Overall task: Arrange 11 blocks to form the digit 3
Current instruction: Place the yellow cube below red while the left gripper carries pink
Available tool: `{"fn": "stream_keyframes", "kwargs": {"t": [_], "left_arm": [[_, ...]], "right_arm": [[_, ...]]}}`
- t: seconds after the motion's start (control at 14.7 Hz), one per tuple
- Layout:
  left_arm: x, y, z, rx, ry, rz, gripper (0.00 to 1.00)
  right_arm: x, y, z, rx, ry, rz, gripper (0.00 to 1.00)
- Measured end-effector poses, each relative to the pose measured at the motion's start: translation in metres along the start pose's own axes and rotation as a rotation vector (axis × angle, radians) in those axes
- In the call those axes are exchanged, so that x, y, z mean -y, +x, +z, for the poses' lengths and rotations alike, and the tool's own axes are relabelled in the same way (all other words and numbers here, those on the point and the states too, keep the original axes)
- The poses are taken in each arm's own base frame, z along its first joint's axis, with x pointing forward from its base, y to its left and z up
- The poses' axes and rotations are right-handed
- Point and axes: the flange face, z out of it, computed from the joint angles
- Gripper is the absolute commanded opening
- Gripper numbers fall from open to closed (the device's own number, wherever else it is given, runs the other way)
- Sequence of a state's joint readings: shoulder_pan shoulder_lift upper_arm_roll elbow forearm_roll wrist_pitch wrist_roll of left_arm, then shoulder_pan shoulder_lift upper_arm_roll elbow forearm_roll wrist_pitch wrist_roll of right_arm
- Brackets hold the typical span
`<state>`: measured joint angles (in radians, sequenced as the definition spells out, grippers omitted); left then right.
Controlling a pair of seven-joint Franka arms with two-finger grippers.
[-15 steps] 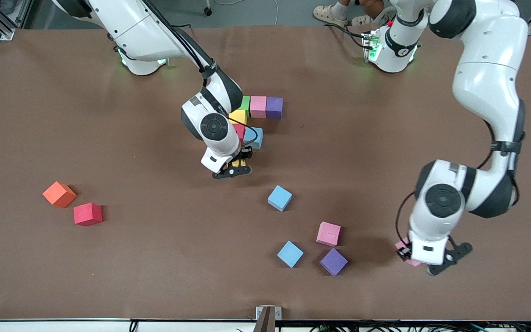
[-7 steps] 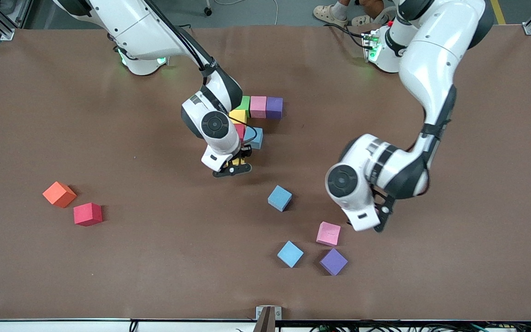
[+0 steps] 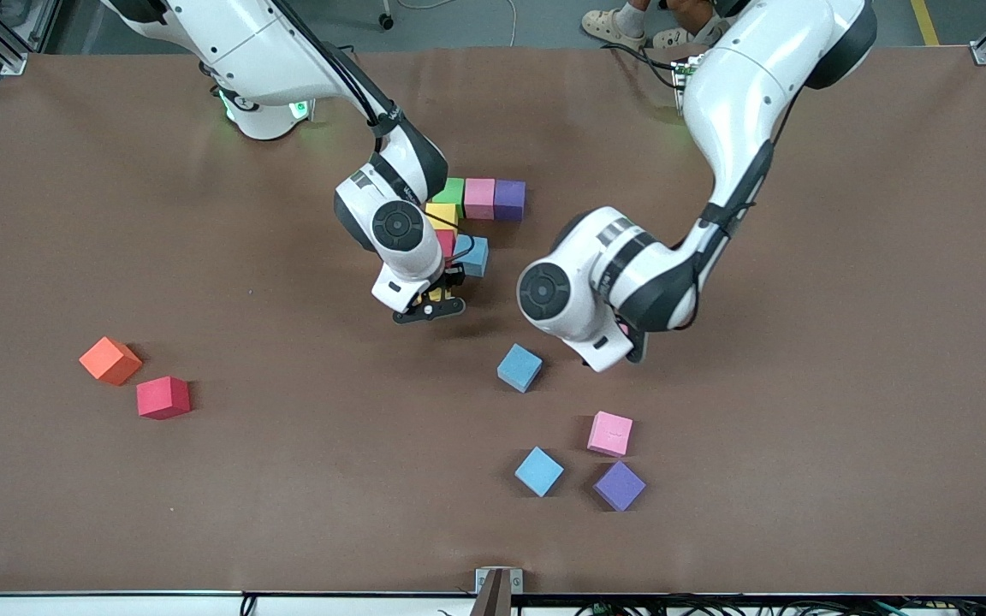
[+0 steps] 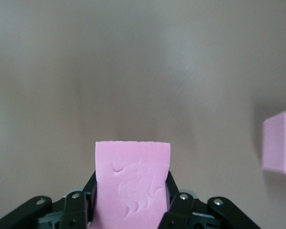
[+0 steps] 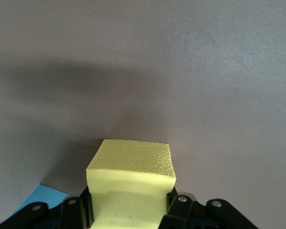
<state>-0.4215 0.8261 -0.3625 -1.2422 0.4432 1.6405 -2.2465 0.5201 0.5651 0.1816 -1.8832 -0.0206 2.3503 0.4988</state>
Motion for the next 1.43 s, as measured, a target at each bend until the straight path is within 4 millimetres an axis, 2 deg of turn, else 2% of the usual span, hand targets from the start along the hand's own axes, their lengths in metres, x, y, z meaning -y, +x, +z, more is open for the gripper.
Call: {"fn": "stream_keyframes", "kwargs": {"t": [0.34,0.88,0.95,1.02,1.09,1.29,1.43], "left_arm": [[0.031,-0.048,-0.004,0.011,0.018,-0.107,0.04],[0.050,-0.073,-0.003,0.019,0.041,-0.147,0.04],[0.052,-0.075,-0.002,0.016,0.042,-0.145,0.04],[0.054,-0.078,0.000,0.013,0.044,-0.142,0.04],[0.056,-0.080,0.002,0.009,0.046,-0.140,0.04],[0.059,-0.083,0.008,-0.002,0.055,-0.145,0.04],[0.062,-0.086,0.012,-0.009,0.059,-0.140,0.04]], "right_arm": [[0.000,0.000,0.000,0.000,0.000,0.000,0.48],[0.003,-0.007,0.001,0.005,-0.003,-0.009,0.48],[0.004,-0.007,0.001,0.005,-0.003,-0.009,0.52],[0.004,-0.007,0.001,0.005,-0.003,-0.009,0.96],[0.004,-0.007,0.001,0.006,-0.002,-0.005,1.00],[0.003,-0.009,0.003,0.015,0.004,0.014,1.00],[0.000,-0.003,-0.002,0.000,0.012,0.035,1.00]]}}
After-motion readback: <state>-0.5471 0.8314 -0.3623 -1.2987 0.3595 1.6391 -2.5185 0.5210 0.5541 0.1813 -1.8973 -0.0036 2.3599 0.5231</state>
